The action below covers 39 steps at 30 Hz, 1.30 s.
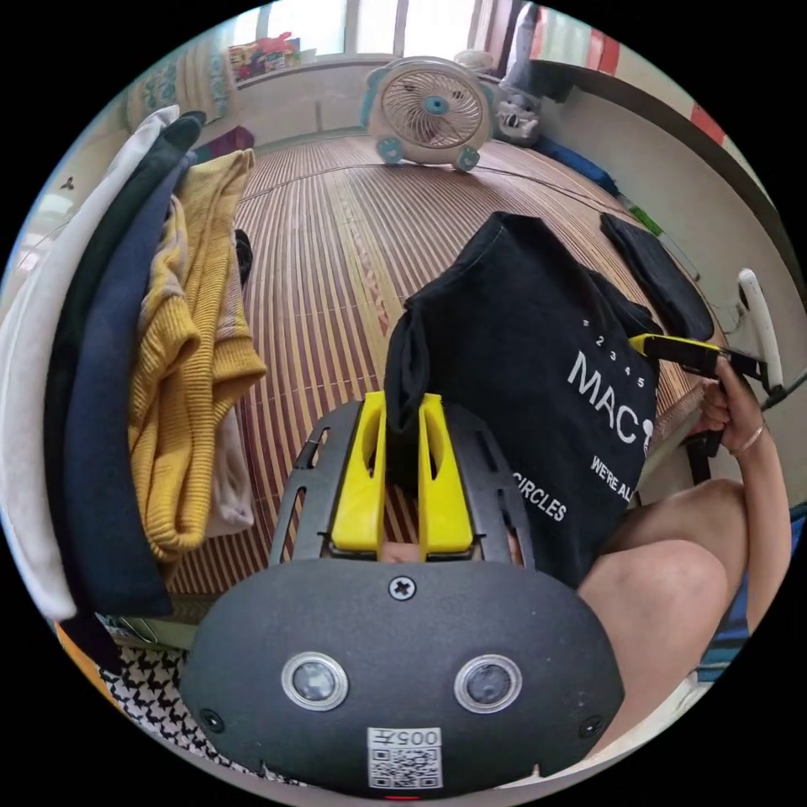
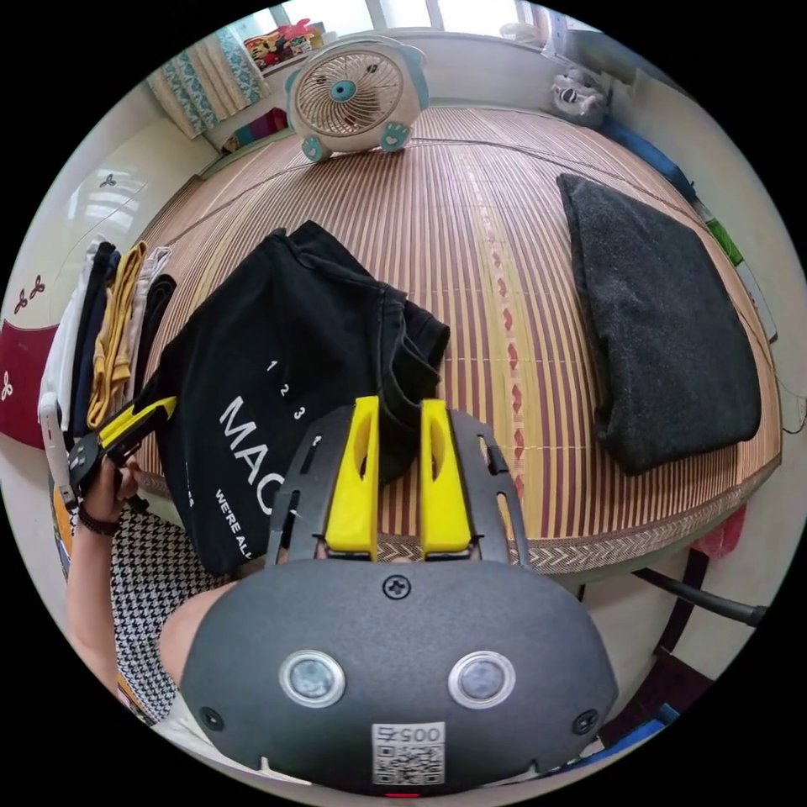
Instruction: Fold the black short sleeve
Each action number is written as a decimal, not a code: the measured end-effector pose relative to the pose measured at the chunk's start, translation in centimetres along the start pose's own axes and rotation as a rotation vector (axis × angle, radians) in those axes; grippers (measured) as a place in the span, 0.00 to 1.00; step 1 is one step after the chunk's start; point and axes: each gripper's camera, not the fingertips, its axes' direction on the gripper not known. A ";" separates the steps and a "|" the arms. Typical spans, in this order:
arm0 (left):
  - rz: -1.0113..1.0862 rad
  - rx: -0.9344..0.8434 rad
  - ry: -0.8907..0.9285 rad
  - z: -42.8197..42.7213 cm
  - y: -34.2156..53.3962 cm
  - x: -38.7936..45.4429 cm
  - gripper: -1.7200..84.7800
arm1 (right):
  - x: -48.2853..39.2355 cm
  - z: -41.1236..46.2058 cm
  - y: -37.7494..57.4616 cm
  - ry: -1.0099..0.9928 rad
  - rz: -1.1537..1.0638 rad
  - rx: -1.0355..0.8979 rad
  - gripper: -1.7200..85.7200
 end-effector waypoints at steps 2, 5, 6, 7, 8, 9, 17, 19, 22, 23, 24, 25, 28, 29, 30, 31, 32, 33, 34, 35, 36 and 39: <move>0.021 -0.006 -0.033 -0.3 -0.2 0.7 0.09 | 0.0 -0.1 0.4 -0.012 -0.003 0.003 0.05; 0.040 0.000 -0.053 -0.9 0.0 1.2 0.08 | -0.3 -0.5 1.3 -0.022 0.000 0.010 0.04; 0.029 0.006 -0.055 -1.3 0.2 1.1 0.08 | -0.6 -0.8 1.8 -0.019 -0.001 0.019 0.04; 0.024 0.010 -0.054 -1.5 0.3 1.1 0.08 | -0.9 -1.2 2.3 -0.016 0.002 0.029 0.04; 0.018 0.015 -0.051 -2.1 0.5 1.1 0.08 | -1.0 -1.4 2.6 -0.016 0.003 0.038 0.04; 0.024 0.022 -0.059 -2.7 0.8 1.3 0.08 | -1.4 -1.9 3.3 -0.016 0.001 0.058 0.04; 0.031 0.154 -0.013 -9.2 4.9 2.7 0.07 | -4.7 -5.8 9.6 -0.020 -0.074 0.189 0.03; 0.053 0.168 -0.001 -11.0 5.7 3.1 0.07 | -5.9 -6.7 11.9 -0.027 -0.093 0.219 0.03; 0.069 0.198 0.028 -13.8 6.9 3.3 0.07 | -7.8 -8.4 14.6 -0.033 -0.112 0.286 0.03; 0.071 0.211 0.037 -15.0 7.3 3.2 0.07 | -8.3 -8.8 15.2 -0.034 -0.116 0.298 0.03; 0.071 0.223 0.042 -16.2 7.7 3.0 0.07 | -9.2 -9.5 16.2 -0.029 -0.126 0.322 0.02; 0.071 0.231 0.042 -16.8 7.9 2.8 0.07 | -10.4 -10.3 17.2 -0.014 -0.144 0.349 0.02; 0.066 0.283 0.039 -20.2 8.7 1.7 0.07 | -13.2 -12.6 19.1 0.007 -0.189 0.406 0.02; 0.063 0.306 0.045 -21.7 9.1 1.1 0.07 | -13.8 -13.2 19.4 0.005 -0.197 0.418 0.02; 0.057 0.333 0.054 -23.3 9.5 0.4 0.07 | -15.1 -14.4 19.7 0.001 -0.213 0.442 0.02; 0.054 0.347 0.057 -24.1 9.7 0.0 0.07 | -16.5 -15.9 19.9 0.001 -0.232 0.470 0.02; 0.048 0.374 0.057 -25.7 10.2 -0.9 0.07 | -17.3 -16.6 20.0 0.003 -0.245 0.485 0.02; 0.041 0.402 0.057 -27.4 10.7 -1.9 0.07 | -19.0 -18.2 20.0 0.007 -0.275 0.516 0.02; 0.037 0.418 0.058 -28.3 11.0 -2.4 0.07 | -20.8 -19.8 19.9 0.014 -0.311 0.546 0.02; 0.029 0.451 0.054 -30.1 11.6 -3.5 0.07 | -21.8 -20.6 19.9 0.018 -0.330 0.561 0.02; 0.014 0.483 0.044 -31.9 12.2 -4.7 0.07 | -24.0 -22.1 19.6 0.032 -0.374 0.591 0.02; -0.056 0.574 0.017 -36.7 13.9 -8.5 0.07 | -30.1 -25.6 18.3 0.051 -0.481 0.664 0.02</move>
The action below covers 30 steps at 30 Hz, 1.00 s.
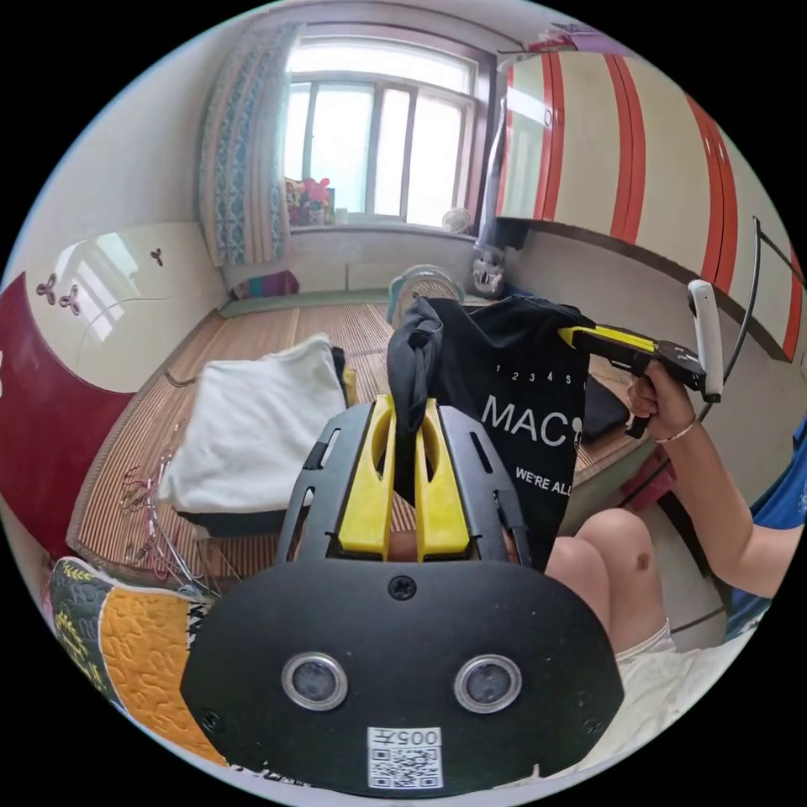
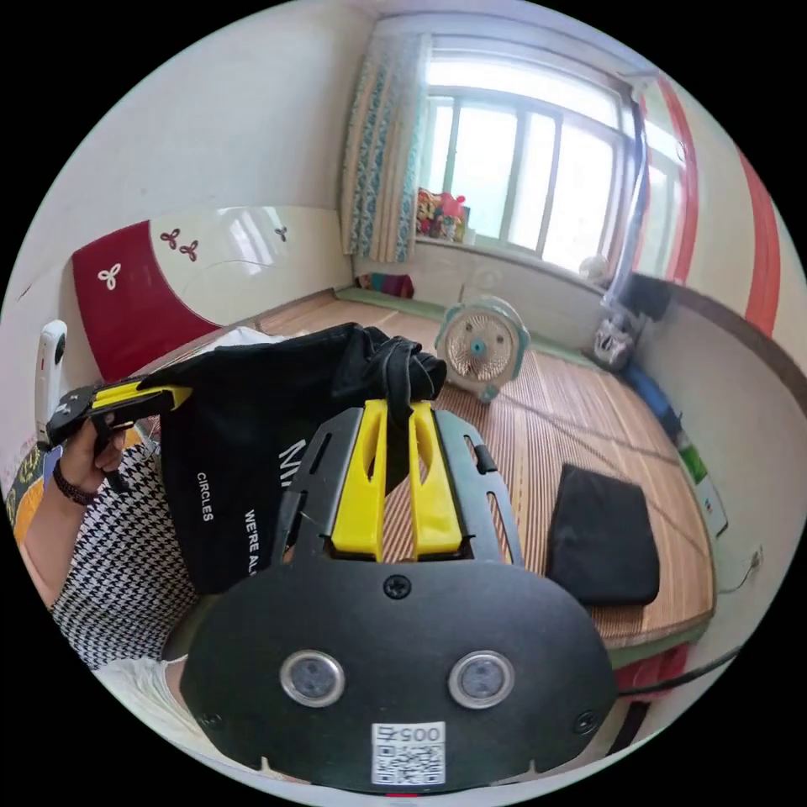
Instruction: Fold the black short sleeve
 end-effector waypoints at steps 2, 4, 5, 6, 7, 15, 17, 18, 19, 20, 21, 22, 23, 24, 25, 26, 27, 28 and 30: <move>-0.037 0.050 -0.045 -2.7 -0.6 -2.3 0.07 | -2.5 -0.2 -3.5 -0.030 -0.042 0.040 0.02; -0.083 0.079 -0.099 -4.8 -1.0 -4.7 0.07 | -6.4 0.6 -8.2 -0.050 -0.112 0.081 0.02; -0.126 0.089 -0.128 -5.7 -1.1 -6.4 0.07 | -7.4 1.0 -9.3 -0.055 -0.128 0.084 0.02; -0.174 0.084 -0.151 -6.1 -1.0 -8.1 0.07 | -9.4 2.4 -11.6 -0.070 -0.147 0.078 0.02; -0.194 0.075 -0.160 -6.1 -1.0 -8.8 0.08 | -11.0 4.3 -13.8 -0.084 -0.137 0.055 0.03; -0.357 -0.106 -0.362 -4.8 5.8 -12.7 0.10 | -16.1 18.1 -14.4 -0.054 0.156 -0.228 0.09; -0.360 -0.136 -0.334 -4.6 8.1 -12.0 0.10 | -17.0 18.2 -10.6 -0.085 0.106 -0.232 0.09; -0.351 -0.152 -0.314 -4.3 9.5 -11.3 0.10 | -17.4 17.7 -7.7 -0.081 0.071 -0.229 0.09; -0.347 -0.162 -0.306 -4.2 10.1 -11.0 0.10 | -17.5 16.8 -4.5 -0.076 0.027 -0.233 0.09; -0.339 -0.184 -0.292 -3.8 11.1 -10.2 0.10 | -17.5 16.2 -2.9 -0.072 0.009 -0.240 0.10; -0.324 -0.201 -0.276 -3.4 11.8 -9.3 0.10 | -17.1 14.7 0.0 -0.052 -0.013 -0.254 0.10; -0.314 -0.208 -0.267 -3.2 12.1 -8.8 0.10 | -16.4 12.8 2.7 -0.026 -0.022 -0.269 0.09; -0.289 -0.219 -0.248 -2.8 12.2 -7.7 0.10 | -15.9 11.7 3.8 -0.011 -0.018 -0.270 0.09; -0.260 -0.222 -0.232 -2.4 12.1 -6.6 0.10 | -14.7 9.3 5.9 0.016 -0.004 -0.271 0.09; -0.243 -0.223 -0.223 -2.2 11.9 -6.0 0.10 | -13.4 6.7 7.6 0.052 0.021 -0.279 0.09; -0.205 -0.224 -0.202 -1.8 11.3 -4.8 0.10 | -12.7 5.3 8.4 0.075 0.039 -0.280 0.09; -0.171 -0.221 -0.175 -1.4 10.5 -3.6 0.10 | -11.4 2.5 9.8 0.126 0.070 -0.278 0.10; -0.157 -0.216 -0.156 -1.3 10.1 -2.9 0.10 | -10.4 -0.4 11.0 0.192 0.092 -0.274 0.10; -0.100 -0.188 -0.057 -0.7 8.4 -0.4 0.10 | -9.2 -4.7 12.6 0.306 0.125 -0.275 0.09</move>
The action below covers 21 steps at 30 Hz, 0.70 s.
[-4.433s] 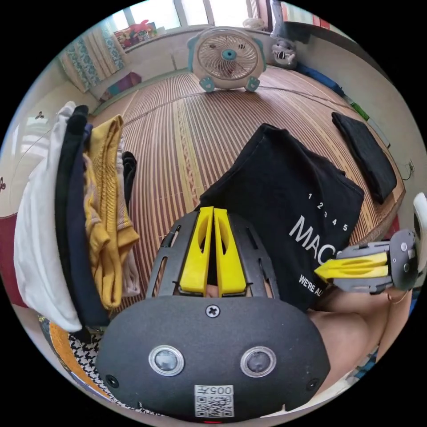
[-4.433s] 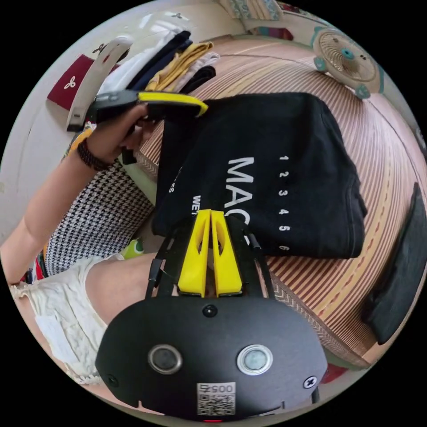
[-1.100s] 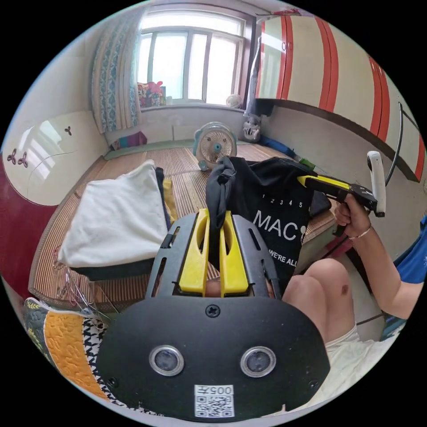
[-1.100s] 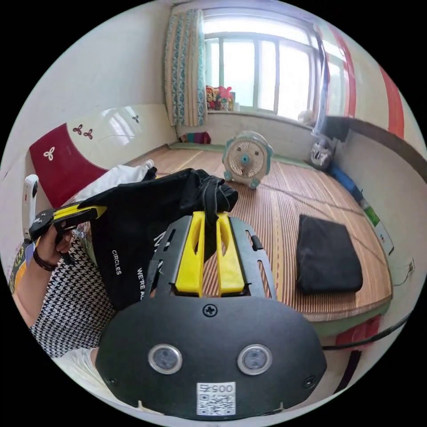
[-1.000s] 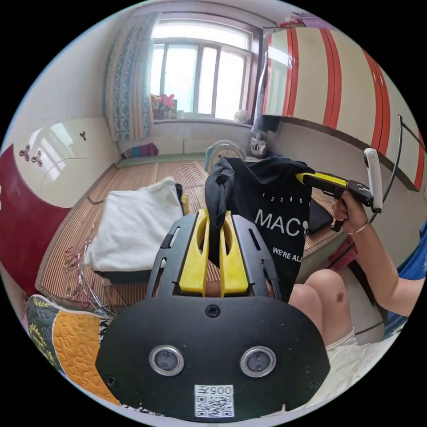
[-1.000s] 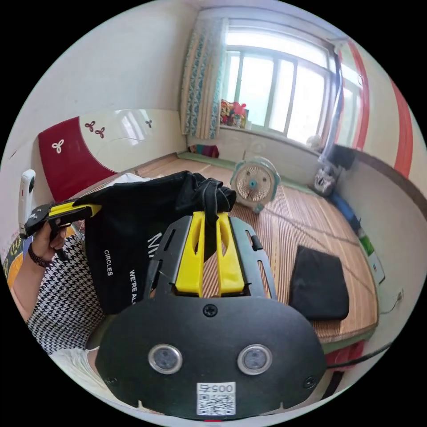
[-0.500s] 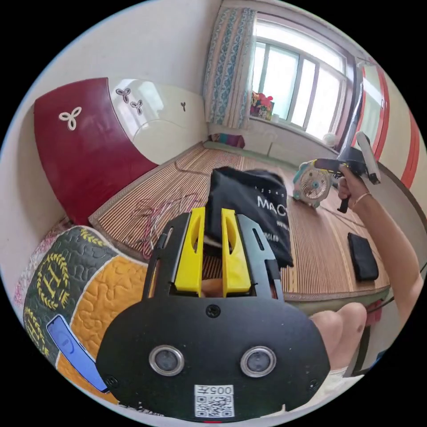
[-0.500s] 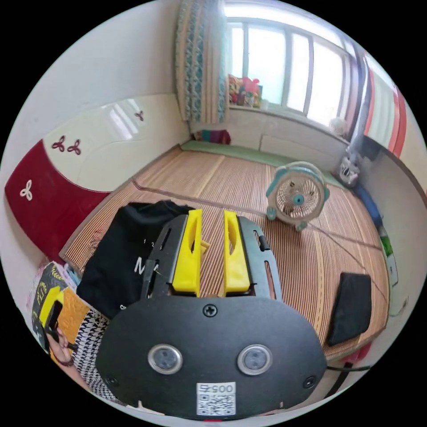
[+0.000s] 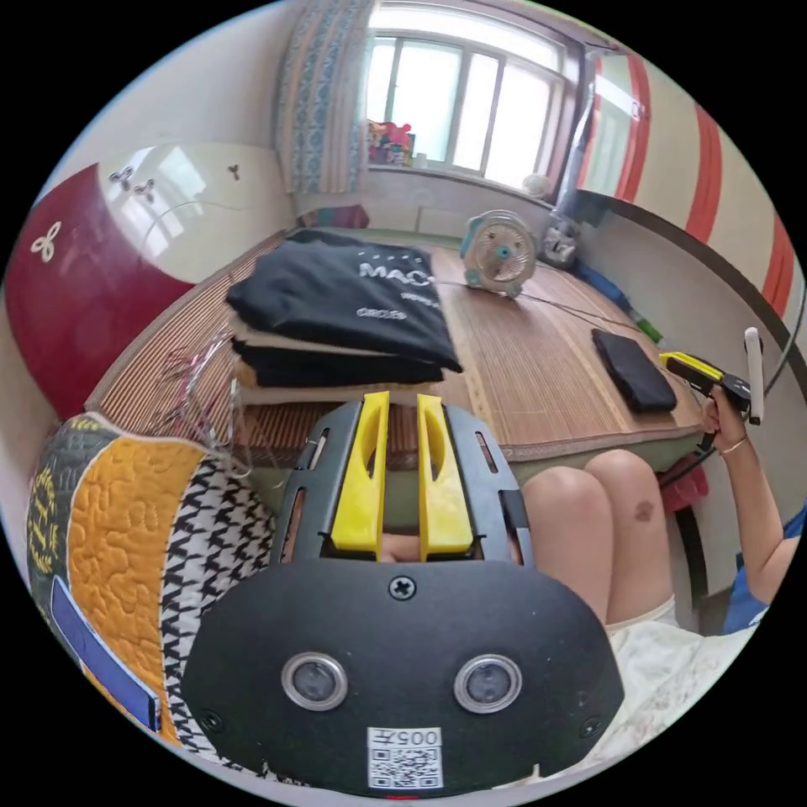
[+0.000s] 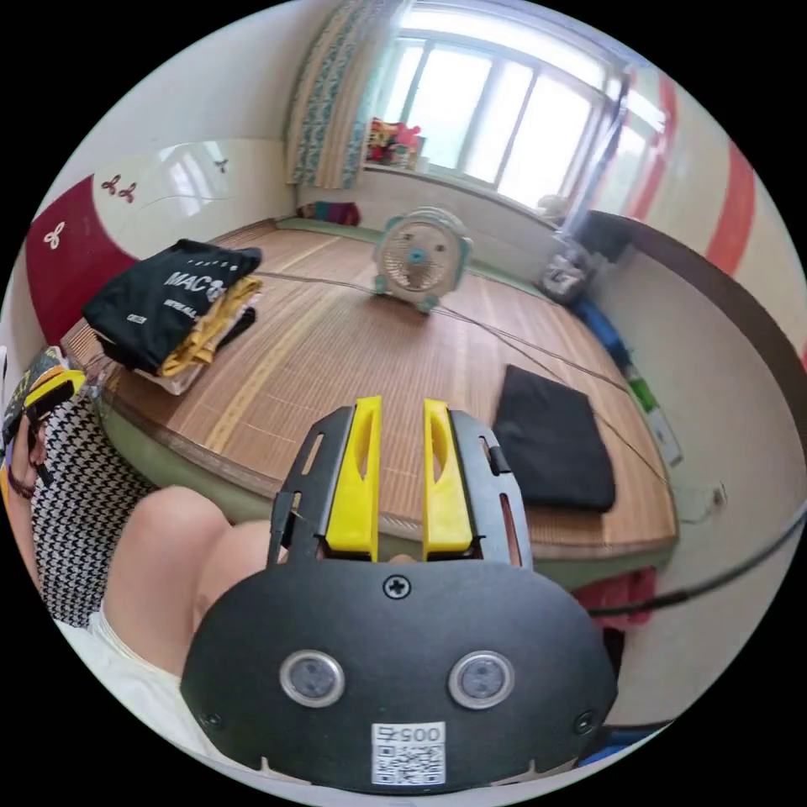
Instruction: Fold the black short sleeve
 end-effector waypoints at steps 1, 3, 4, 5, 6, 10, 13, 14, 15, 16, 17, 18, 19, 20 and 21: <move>0.016 0.007 0.025 0.1 -0.3 0.7 0.10 | 1.5 -2.3 1.6 0.072 0.025 0.001 0.09; 0.090 0.021 0.106 0.5 -1.5 3.9 0.10 | 3.4 -6.1 4.0 0.179 0.061 0.010 0.09; 0.107 0.024 0.121 0.6 -1.7 4.8 0.10 | 4.5 -8.9 5.5 0.249 0.088 0.017 0.09; 0.137 0.028 0.158 0.9 -2.1 6.5 0.10 | 5.0 -10.3 6.2 0.284 0.105 0.022 0.09; 0.168 0.027 0.204 1.2 -2.4 8.3 0.10 | 5.9 -13.2 7.7 0.353 0.139 0.029 0.09; 0.263 0.029 0.339 1.6 -2.9 13.8 0.10 | 7.6 -24.2 12.6 0.580 0.236 0.064 0.09; 0.340 0.032 0.440 1.6 -2.9 18.4 0.10 | 7.4 -32.7 15.6 0.745 0.292 0.092 0.10; 0.363 0.031 0.483 1.5 -2.8 20.2 0.10 | 7.3 -34.4 16.1 0.780 0.302 0.099 0.10; 0.391 0.028 0.528 1.4 -2.5 22.0 0.10 | 6.9 -38.0 17.1 0.850 0.319 0.116 0.10; 0.407 0.024 0.550 1.3 -2.3 23.0 0.10 | 6.3 -41.6 17.9 0.923 0.328 0.135 0.10; 0.439 0.013 0.586 1.2 -1.8 24.8 0.10 | 6.0 -43.4 18.2 0.962 0.332 0.144 0.10; 0.464 0.005 0.615 1.0 -1.4 26.5 0.10 | 5.4 -46.8 18.7 1.042 0.344 0.155 0.10; 0.477 0.002 0.630 1.0 -1.1 27.3 0.10 | 4.9 -50.0 19.0 1.122 0.359 0.146 0.10; 0.503 -0.005 0.658 0.8 -0.7 28.7 0.10 | 4.8 -51.5 19.1 1.162 0.365 0.136 0.09; 0.529 -0.014 0.682 0.6 -0.3 30.0 0.10 | 4.6 -54.2 19.2 1.230 0.374 0.107 0.09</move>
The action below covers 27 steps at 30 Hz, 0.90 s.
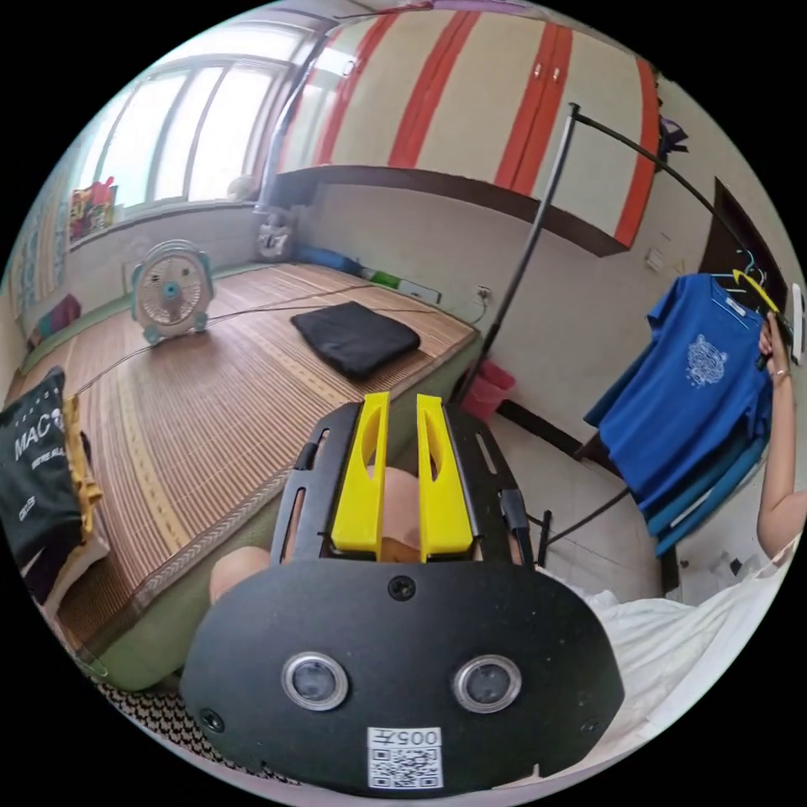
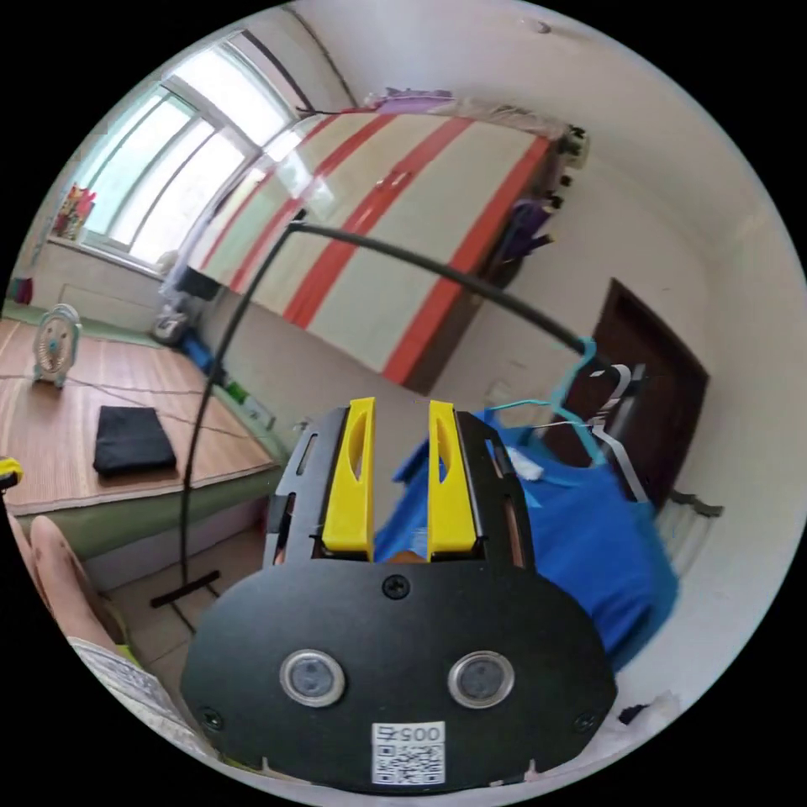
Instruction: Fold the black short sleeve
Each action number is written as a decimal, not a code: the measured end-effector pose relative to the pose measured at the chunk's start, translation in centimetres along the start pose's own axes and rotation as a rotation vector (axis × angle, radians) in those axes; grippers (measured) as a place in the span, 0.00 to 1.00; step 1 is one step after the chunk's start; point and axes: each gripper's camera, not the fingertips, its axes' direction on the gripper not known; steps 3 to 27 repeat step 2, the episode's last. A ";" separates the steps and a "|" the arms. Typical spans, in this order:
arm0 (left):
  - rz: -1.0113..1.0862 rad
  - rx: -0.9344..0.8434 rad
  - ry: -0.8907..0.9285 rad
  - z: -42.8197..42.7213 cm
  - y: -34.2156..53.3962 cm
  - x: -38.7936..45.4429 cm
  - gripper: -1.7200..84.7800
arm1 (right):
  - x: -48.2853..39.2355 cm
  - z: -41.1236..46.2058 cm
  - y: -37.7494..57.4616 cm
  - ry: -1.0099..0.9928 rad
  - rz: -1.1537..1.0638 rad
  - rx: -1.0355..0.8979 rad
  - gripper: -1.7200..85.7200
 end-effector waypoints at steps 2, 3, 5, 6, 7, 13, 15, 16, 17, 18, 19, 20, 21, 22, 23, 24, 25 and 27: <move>0.027 -0.010 0.023 0.8 -0.4 1.4 0.10 | 3.2 -1.0 -0.9 0.082 -0.015 -0.044 0.09; 0.027 -0.010 0.023 0.8 -0.4 1.4 0.10 | 3.2 -1.0 -0.9 0.082 -0.015 -0.044 0.09; 0.027 -0.010 0.023 0.8 -0.4 1.4 0.10 | 3.2 -1.0 -0.9 0.082 -0.015 -0.044 0.09; 0.027 -0.010 0.023 0.8 -0.4 1.4 0.10 | 3.2 -1.0 -0.9 0.082 -0.015 -0.044 0.09; 0.027 -0.010 0.023 0.8 -0.4 1.4 0.10 | 3.2 -1.0 -0.9 0.082 -0.015 -0.044 0.09; 0.027 -0.010 0.023 0.8 -0.4 1.4 0.10 | 3.2 -1.0 -0.9 0.082 -0.015 -0.044 0.09; 0.027 -0.010 0.023 0.8 -0.4 1.4 0.10 | 3.2 -1.0 -0.9 0.082 -0.015 -0.044 0.09; 0.027 -0.010 0.023 0.8 -0.4 1.4 0.10 | 3.2 -1.0 -0.9 0.082 -0.015 -0.044 0.09; 0.027 -0.010 0.023 0.8 -0.4 1.4 0.10 | 3.2 -1.0 -0.9 0.082 -0.015 -0.044 0.09; 0.027 -0.010 0.023 0.8 -0.4 1.4 0.10 | 3.2 -1.0 -0.9 0.082 -0.015 -0.044 0.09; 0.027 -0.010 0.023 0.8 -0.4 1.4 0.10 | 3.2 -1.0 -0.9 0.082 -0.015 -0.044 0.09; 0.027 -0.010 0.023 0.8 -0.4 1.4 0.10 | 3.2 -1.0 -0.9 0.082 -0.015 -0.044 0.09; 0.027 -0.010 0.023 0.8 -0.4 1.4 0.10 | 3.2 -1.0 -0.9 0.082 -0.015 -0.044 0.09; 0.027 -0.010 0.023 0.8 -0.4 1.4 0.10 | 3.2 -1.0 -0.9 0.082 -0.015 -0.044 0.09; 0.027 -0.010 0.023 0.8 -0.4 1.4 0.10 | 3.2 -1.0 -0.9 0.082 -0.015 -0.044 0.09; 0.027 -0.010 0.023 0.8 -0.4 1.4 0.10 | 3.2 -1.0 -0.9 0.082 -0.015 -0.044 0.09; 0.027 -0.010 0.023 0.8 -0.4 1.4 0.10 | 3.2 -1.0 -0.9 0.082 -0.015 -0.044 0.09; 0.027 -0.010 0.023 0.8 -0.4 1.4 0.10 | 3.2 -1.0 -0.9 0.082 -0.015 -0.044 0.09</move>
